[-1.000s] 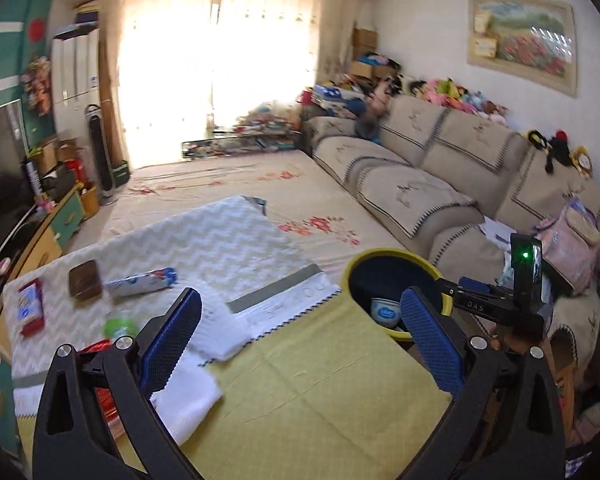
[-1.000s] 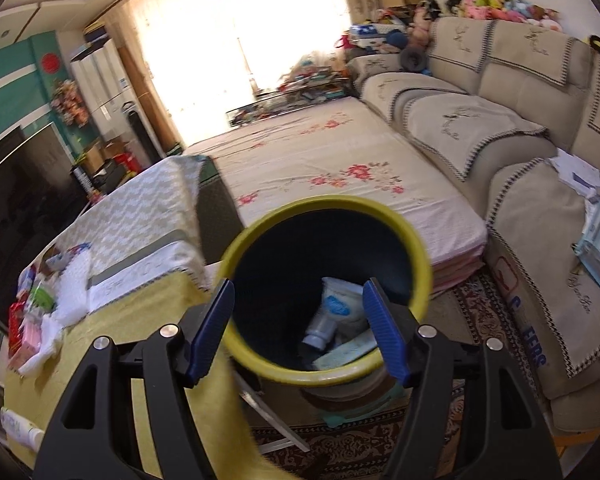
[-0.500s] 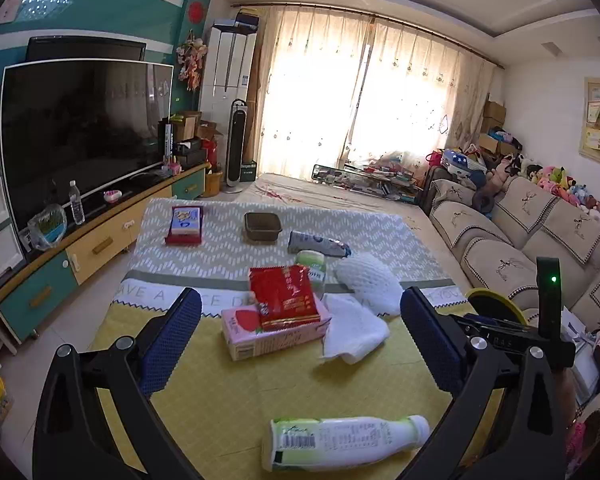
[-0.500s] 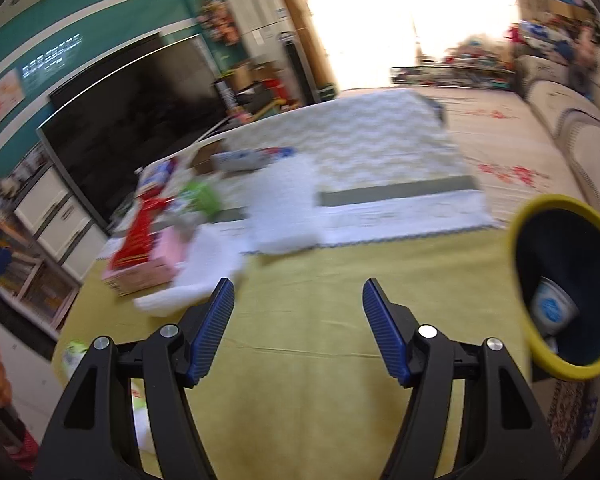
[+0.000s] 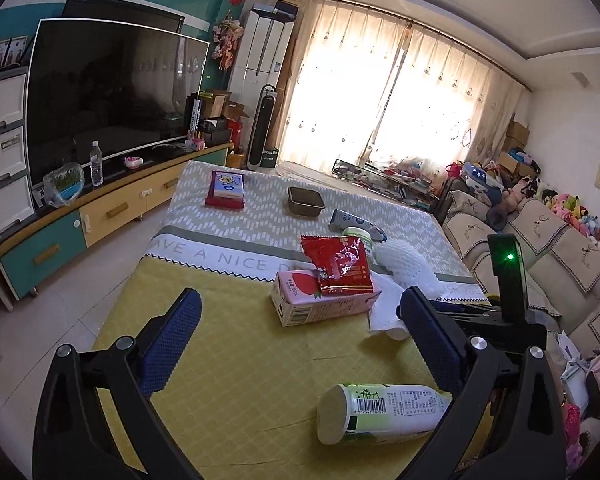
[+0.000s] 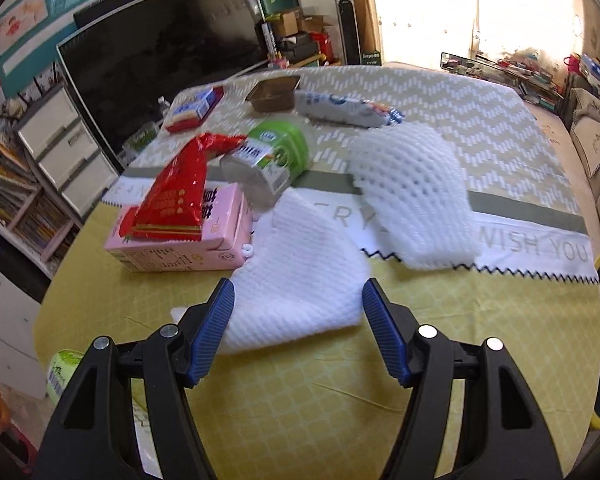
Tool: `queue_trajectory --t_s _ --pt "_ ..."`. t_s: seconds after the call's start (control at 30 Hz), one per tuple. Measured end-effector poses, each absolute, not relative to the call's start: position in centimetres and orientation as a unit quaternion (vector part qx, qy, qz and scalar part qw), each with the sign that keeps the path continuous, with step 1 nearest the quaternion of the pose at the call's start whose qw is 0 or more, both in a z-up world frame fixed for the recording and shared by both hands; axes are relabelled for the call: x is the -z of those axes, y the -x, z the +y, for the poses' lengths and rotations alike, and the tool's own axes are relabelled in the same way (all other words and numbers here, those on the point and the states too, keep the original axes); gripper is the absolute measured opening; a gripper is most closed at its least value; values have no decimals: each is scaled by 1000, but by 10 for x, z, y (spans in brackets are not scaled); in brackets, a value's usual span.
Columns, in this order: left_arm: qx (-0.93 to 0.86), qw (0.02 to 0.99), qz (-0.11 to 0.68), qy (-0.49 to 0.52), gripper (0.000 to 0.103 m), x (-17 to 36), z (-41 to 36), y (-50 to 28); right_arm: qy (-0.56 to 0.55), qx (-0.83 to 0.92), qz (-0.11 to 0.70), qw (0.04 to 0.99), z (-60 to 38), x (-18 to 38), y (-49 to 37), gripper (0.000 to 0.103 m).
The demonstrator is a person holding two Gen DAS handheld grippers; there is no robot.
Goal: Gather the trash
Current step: 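Move the right tool to the white cloth and close on it, then carry the white cloth over the bin and open the right tool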
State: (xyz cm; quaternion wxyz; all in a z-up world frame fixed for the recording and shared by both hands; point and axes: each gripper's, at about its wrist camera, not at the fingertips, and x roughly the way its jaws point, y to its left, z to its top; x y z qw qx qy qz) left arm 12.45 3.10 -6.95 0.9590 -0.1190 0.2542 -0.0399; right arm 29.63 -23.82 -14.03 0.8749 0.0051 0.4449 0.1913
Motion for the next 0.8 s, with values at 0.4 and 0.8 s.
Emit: queue_trajectory --t_s 0.4,0.8 --pt "33 953 270 132 98 78 34 -125 46 -153 440 884 -230 145 -295 9" --pt "33 958 259 116 98 68 20 -116 0 -172 377 910 -265 92 -247 9"
